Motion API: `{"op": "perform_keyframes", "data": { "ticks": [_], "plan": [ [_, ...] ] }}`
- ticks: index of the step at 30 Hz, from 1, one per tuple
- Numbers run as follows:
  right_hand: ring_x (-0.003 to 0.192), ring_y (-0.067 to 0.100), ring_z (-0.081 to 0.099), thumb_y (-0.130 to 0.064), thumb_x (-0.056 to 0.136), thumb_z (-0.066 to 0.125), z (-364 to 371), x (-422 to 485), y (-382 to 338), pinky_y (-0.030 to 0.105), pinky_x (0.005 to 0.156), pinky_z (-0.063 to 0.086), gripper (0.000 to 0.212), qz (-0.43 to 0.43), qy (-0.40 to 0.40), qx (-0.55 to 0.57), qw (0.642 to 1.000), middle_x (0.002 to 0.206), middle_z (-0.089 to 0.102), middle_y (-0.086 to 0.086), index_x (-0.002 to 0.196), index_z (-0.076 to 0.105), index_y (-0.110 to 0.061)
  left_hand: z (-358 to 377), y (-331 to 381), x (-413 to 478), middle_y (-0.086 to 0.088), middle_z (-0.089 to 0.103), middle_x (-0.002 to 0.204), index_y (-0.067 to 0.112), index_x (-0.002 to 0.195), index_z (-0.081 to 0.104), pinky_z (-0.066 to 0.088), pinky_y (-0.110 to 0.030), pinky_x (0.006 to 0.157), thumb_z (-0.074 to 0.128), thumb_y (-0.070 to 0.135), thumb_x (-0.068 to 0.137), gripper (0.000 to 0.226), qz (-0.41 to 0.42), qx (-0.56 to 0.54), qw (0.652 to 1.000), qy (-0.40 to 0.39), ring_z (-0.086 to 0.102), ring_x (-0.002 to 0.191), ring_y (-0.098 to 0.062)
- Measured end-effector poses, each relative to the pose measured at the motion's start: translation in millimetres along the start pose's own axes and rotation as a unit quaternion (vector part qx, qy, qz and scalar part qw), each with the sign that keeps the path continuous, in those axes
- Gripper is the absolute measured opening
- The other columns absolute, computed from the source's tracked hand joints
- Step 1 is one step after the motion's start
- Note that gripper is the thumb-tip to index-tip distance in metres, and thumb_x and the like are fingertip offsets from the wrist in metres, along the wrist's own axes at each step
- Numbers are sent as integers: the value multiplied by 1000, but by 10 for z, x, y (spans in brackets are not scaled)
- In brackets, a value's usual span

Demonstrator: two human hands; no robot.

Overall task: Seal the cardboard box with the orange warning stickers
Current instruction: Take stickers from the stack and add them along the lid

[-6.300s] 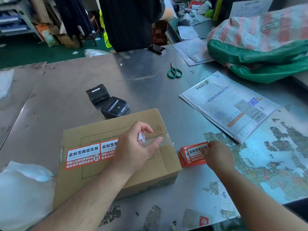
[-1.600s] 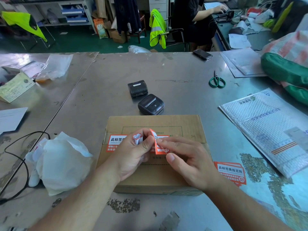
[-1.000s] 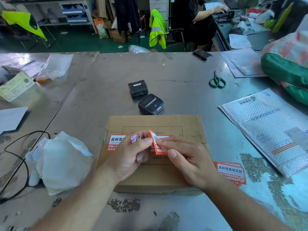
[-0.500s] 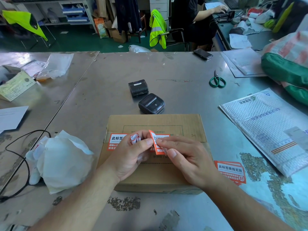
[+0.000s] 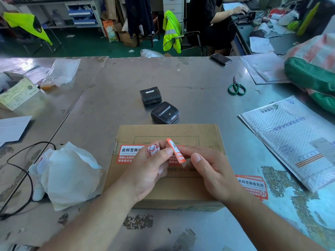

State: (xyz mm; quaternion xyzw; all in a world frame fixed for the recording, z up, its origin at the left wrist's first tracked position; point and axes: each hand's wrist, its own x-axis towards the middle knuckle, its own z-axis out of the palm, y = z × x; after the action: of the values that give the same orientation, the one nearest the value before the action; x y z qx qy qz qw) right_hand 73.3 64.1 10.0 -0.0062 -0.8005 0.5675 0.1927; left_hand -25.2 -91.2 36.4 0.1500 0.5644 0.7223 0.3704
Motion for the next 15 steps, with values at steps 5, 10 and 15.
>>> {"op": "perform_keyframes", "data": {
  "ticks": [5,10,15],
  "plan": [
    [85,23,64,-33,102,35,1,12,-17,34,78,50,50,-2,-16,2,1000,88,70,6,100,74,-2,89,19,-15,-6,65,62,18,76,60,14,-28,49,55,19,85,11,1,40,999,7,27,43,-6],
    [85,23,64,-33,102,33,2,16,-28,36,77,49,53,-5,-17,-5,1000,86,69,4,90,71,2,144,20,-16,-1,64,58,24,69,64,17,-28,47,54,20,85,19,23,103,994,31,27,44,-10],
    [102,21,68,-34,102,34,-14,7,-13,34,82,53,47,22,-10,30,999,108,74,-7,114,75,-15,169,31,-5,-5,65,66,23,66,61,24,-24,46,54,21,84,19,23,154,987,49,31,45,-10]
  ]
}}
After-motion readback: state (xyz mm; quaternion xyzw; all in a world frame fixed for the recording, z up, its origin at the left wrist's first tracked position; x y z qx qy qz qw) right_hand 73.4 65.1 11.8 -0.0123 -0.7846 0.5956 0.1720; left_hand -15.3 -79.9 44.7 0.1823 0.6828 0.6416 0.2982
